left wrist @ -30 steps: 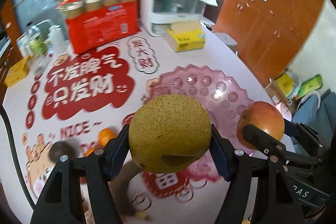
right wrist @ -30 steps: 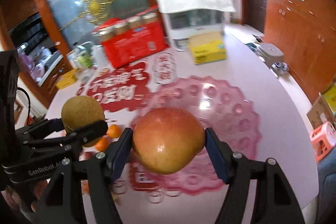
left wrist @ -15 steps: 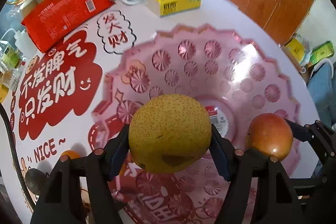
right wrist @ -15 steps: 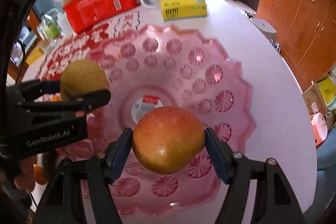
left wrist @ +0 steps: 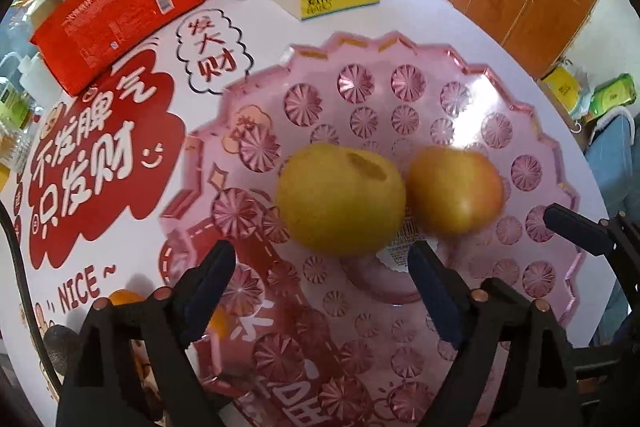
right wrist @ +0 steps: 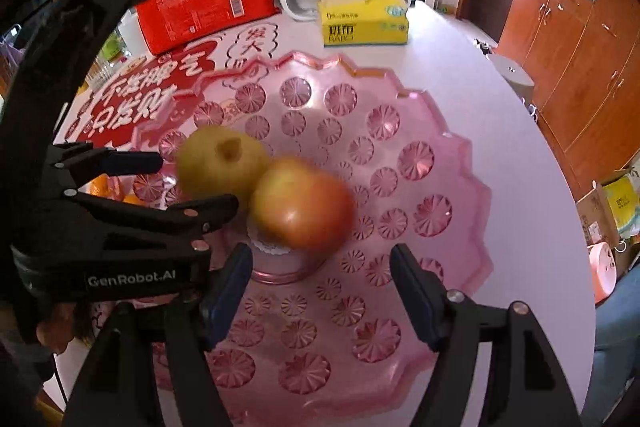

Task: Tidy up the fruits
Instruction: 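Carry the pear and apple into the pink bowl and open both tools, then withdraw both open tools from the bowl back toward the loose fruit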

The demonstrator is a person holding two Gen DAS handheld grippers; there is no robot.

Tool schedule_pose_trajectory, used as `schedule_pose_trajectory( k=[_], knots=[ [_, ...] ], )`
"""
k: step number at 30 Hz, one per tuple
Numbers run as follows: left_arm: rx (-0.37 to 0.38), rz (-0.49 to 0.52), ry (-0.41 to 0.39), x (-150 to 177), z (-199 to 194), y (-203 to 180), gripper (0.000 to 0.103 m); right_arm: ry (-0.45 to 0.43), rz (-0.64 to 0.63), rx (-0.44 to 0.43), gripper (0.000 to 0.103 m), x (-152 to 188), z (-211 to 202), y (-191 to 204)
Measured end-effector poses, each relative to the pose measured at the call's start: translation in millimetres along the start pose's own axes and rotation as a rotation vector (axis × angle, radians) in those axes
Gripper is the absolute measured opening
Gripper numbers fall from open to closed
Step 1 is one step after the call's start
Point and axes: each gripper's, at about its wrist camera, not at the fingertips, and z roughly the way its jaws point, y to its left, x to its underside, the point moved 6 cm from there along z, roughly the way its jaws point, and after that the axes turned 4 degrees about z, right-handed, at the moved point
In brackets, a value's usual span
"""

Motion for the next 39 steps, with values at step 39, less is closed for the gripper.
schedule_pose_trajectory(
  k=[39],
  knots=[
    [-0.072,-0.185,-0.318,117,-217,47,0.088,-0.186,-0.035,-0.176,0.073,13,-139,65]
  ],
)
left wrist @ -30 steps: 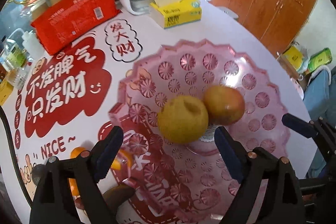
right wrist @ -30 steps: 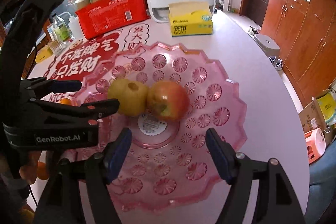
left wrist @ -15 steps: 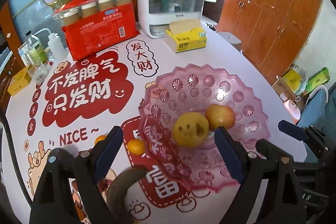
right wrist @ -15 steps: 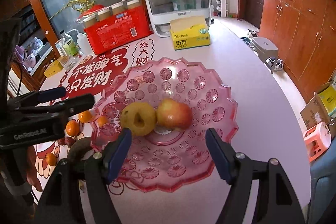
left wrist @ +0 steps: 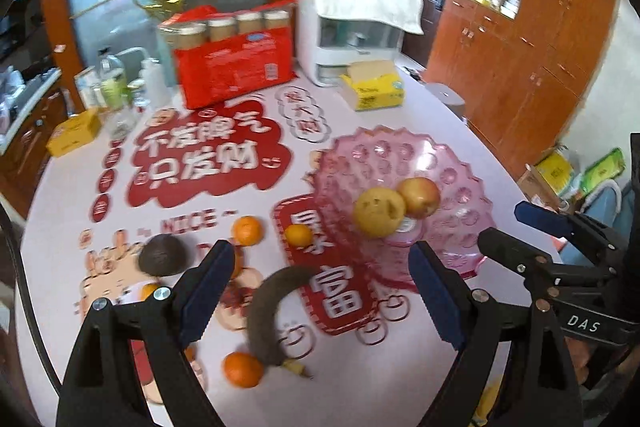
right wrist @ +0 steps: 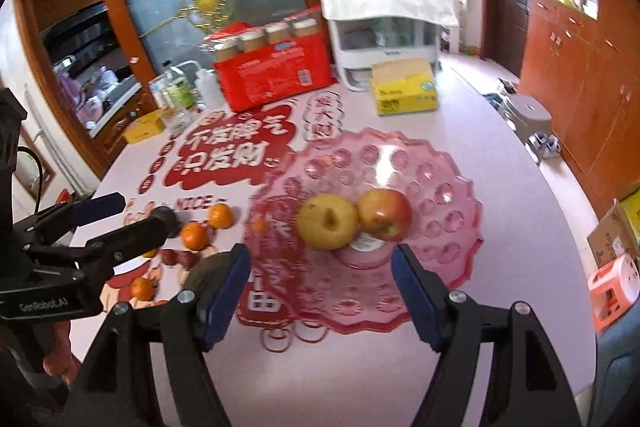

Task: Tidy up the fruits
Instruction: 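Withdraw both open tools from the bowl back toward the loose fruit, then grasp the dark avocado with the left tool while the right tool grasps an orange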

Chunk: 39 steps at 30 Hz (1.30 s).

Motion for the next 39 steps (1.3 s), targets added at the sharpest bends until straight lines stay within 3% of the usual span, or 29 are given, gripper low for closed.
schedule_pose_trajectory(
  k=[11,19,24,29,39],
  knots=[
    [-0.156,-0.105,-0.008,8,-74,101,0.091,-0.026,-0.113,-0.137,0.073,-15,-1,82],
    [-0.256,-0.131,-0.007,1,-87,163,0.091,-0.012,-0.161,-0.167,0.073,-29,17,127],
    [-0.266,-0.122,0.059,-1,-59,190,0.091,0.020,-0.177,-0.162,0.073,-31,41,150],
    [-0.273,-0.049,0.144,-1,-12,206,0.091,0.095,-0.161,-0.138,0.073,-28,79,161],
    [-0.108,0.098,0.362,35,107,211,0.091,0.287,-0.076,-0.103,0.073,2,170,167]
  ],
)
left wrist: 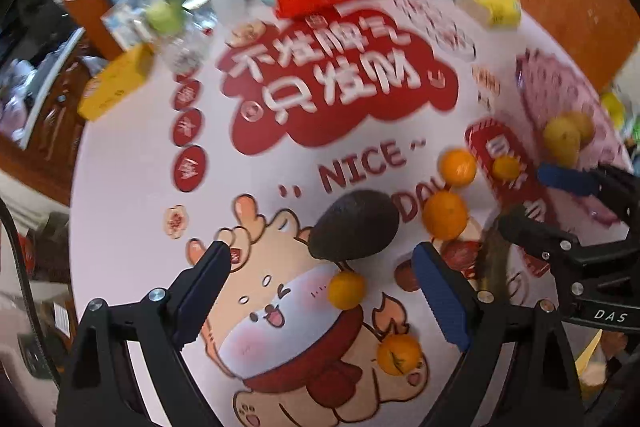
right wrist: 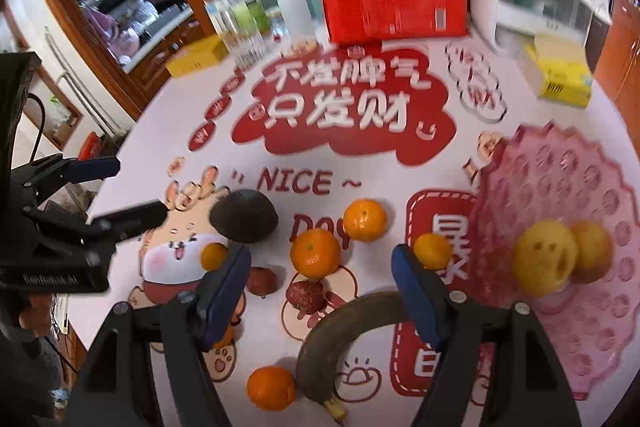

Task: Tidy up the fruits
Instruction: 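Grasp the dark avocado with the left tool while the right tool grasps an orange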

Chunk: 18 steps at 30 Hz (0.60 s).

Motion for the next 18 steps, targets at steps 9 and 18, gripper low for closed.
schedule_pose_trajectory(
  k=[9,18],
  knots=[
    [0.100,0.047,0.094,-2,64,-6,0.089,0.111,0.025,0.035,0.073,9,59,-5],
    [0.257,-0.020,0.116,-9,90,-5,0.085,0.164,0.074,-0.073,0.052,15,83,-4]
  ],
)
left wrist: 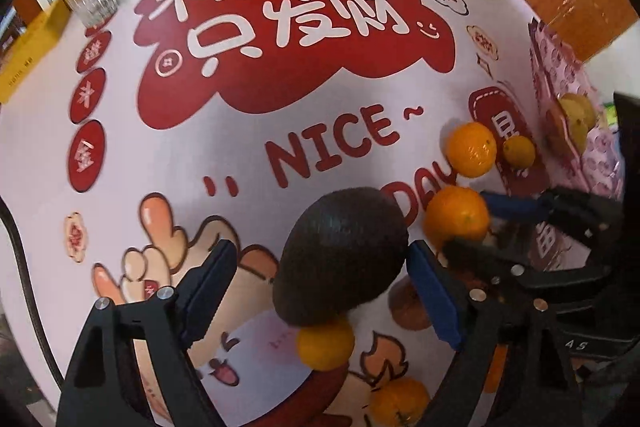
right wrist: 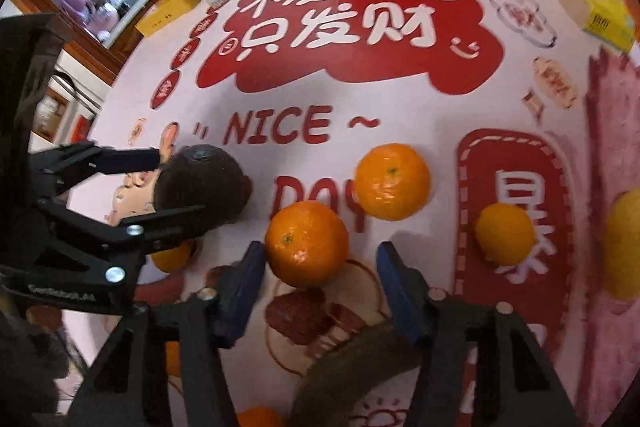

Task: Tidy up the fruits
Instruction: 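Grasp the dark avocado with the left tool while the right tool grasps an orange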

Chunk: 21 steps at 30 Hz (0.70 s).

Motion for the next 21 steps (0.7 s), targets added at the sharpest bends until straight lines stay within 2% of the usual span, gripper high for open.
schedule_pose_trajectory(
  k=[5,6,11,14,21],
  knots=[
    [0.047,-0.031,0.046,2,17,0,0.074,-0.006,-0.012,-0.029,0.042,-1,1,6],
    [0.038,-0.021,0.034,1,17,-2,0.065,-0.010,-0.020,-0.023,0.042,-1,1,7],
    [0.010,-0.025,0.014,1,15,-6,0.063,-0.025,-0.028,-0.020,0.039,0,0,7],
    [-0.043,-0.025,0.000,6,9,-7,0.062,-0.039,-0.032,-0.002,0.038,0,-5,7],
    [-0.096,-0.061,-0.073,15,-33,-14,0.061,-0.100,-0.039,-0.018,0.038,2,-37,10]
  ],
)
